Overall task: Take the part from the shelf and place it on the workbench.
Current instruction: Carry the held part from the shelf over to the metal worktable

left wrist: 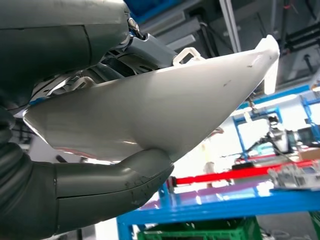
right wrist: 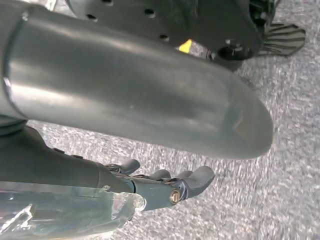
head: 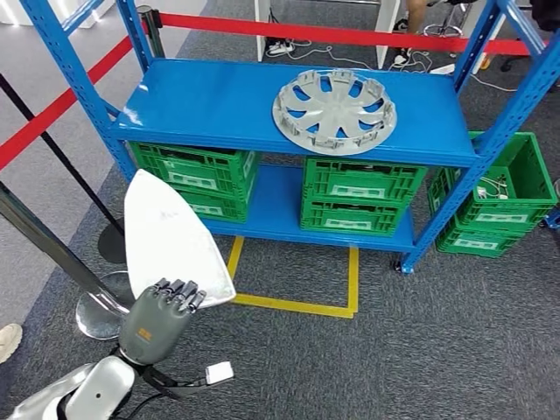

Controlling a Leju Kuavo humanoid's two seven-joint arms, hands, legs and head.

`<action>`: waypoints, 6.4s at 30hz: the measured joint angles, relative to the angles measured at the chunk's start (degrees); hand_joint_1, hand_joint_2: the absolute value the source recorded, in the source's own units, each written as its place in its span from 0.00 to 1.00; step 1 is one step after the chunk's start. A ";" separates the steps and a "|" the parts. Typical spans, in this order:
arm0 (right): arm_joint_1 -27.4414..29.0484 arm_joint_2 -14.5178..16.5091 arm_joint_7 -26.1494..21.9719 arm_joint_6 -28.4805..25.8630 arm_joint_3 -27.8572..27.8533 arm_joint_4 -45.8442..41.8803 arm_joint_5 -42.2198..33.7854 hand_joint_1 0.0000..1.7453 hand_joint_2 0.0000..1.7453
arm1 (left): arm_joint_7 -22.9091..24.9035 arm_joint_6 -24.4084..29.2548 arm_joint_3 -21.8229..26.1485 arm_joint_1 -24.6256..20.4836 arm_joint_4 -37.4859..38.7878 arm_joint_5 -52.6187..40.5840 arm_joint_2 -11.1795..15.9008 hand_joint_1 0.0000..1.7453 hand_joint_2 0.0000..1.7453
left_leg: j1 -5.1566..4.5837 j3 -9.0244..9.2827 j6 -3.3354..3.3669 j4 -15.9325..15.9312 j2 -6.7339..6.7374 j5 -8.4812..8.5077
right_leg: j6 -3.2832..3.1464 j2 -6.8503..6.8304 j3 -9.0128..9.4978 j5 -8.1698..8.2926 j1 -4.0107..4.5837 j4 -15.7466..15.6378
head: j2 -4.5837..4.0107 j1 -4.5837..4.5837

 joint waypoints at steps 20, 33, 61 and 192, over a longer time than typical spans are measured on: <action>0.33 0.08 -0.01 -0.01 0.02 0.07 0.41 0.00 0.00 | -3.82 1.16 9.36 7.01 -1.23 0.00 0.12 1.00 1.00 | 0.87 3.84 1.26 0.96 -0.30 -5.50 | 1.61 -0.23 -12.15 -3.66 -0.13 15.74 | -0.01 0.22; 0.42 0.13 -0.44 -0.76 0.32 0.07 1.73 0.00 0.00 | -7.31 1.43 14.29 10.54 -2.49 0.01 0.32 1.00 1.00 | -0.09 2.20 1.87 0.50 -0.35 -3.29 | 0.59 0.12 -5.84 3.50 -0.10 2.45 | 0.00 0.09; -1.00 5.70 -1.23 -6.36 1.98 0.30 2.04 0.00 0.00 | -7.68 3.69 16.17 9.34 -0.03 0.01 -2.73 1.00 1.00 | 1.07 0.49 -0.69 4.88 3.46 -4.08 | 0.99 -5.10 -6.79 1.54 -1.38 5.63 | -0.01 -1.75; -1.02 7.40 0.33 -8.07 1.45 0.13 -0.77 0.00 0.00 | -19.29 6.16 34.72 18.67 -1.44 2.22 -11.03 1.00 1.00 | 0.13 2.20 1.34 1.19 -1.05 -3.87 | 0.84 -0.54 -13.42 -4.50 -0.31 19.10 | 0.00 -1.07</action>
